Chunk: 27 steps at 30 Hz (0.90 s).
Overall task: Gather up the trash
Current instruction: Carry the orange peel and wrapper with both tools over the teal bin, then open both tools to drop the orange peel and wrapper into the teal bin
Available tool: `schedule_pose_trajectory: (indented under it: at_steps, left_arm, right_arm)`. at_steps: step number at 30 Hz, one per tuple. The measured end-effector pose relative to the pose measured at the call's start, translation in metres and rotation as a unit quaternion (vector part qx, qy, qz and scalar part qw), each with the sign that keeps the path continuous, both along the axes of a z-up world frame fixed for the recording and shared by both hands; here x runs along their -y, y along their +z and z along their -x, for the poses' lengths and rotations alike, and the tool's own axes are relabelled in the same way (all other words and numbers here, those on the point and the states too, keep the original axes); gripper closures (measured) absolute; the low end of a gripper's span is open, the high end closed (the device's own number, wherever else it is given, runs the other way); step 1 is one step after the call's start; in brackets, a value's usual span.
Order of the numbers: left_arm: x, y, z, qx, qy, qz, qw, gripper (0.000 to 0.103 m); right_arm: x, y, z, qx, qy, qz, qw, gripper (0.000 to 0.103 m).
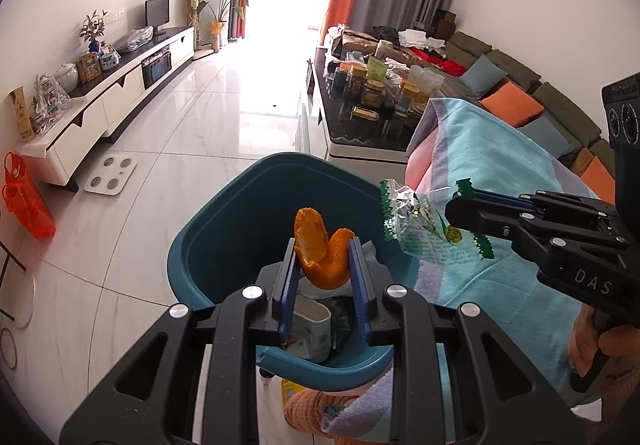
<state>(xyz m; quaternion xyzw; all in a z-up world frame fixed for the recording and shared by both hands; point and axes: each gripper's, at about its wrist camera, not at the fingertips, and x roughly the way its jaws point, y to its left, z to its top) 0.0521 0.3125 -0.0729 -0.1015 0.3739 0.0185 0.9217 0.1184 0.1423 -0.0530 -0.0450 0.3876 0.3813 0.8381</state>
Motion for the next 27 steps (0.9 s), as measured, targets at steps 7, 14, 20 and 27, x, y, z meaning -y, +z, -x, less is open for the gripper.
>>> schedule_pose_trajectory:
  at_steps: [7, 14, 20, 27]
  left_arm:
    - [-0.002, -0.008, -0.006, -0.01, 0.007, -0.002, 0.9999, 0.078]
    - [-0.002, -0.013, -0.014, -0.019, 0.014, -0.005, 0.9997, 0.078]
    - [-0.003, -0.016, -0.017, -0.022, 0.02, -0.007, 0.9995, 0.075]
    - [-0.005, -0.014, -0.018, -0.014, 0.036, -0.017, 0.9991, 0.043]
  right_arm:
    - [-0.01, -0.007, -0.008, -0.017, 0.002, 0.005, 1.0, 0.095]
    - [-0.02, -0.01, -0.015, -0.035, 0.003, 0.011, 0.999, 0.093]
    - [-0.028, -0.013, -0.018, -0.043, 0.006, 0.017, 0.999, 0.086]
    - [-0.021, -0.015, -0.024, -0.055, -0.003, 0.003, 0.998, 0.08]
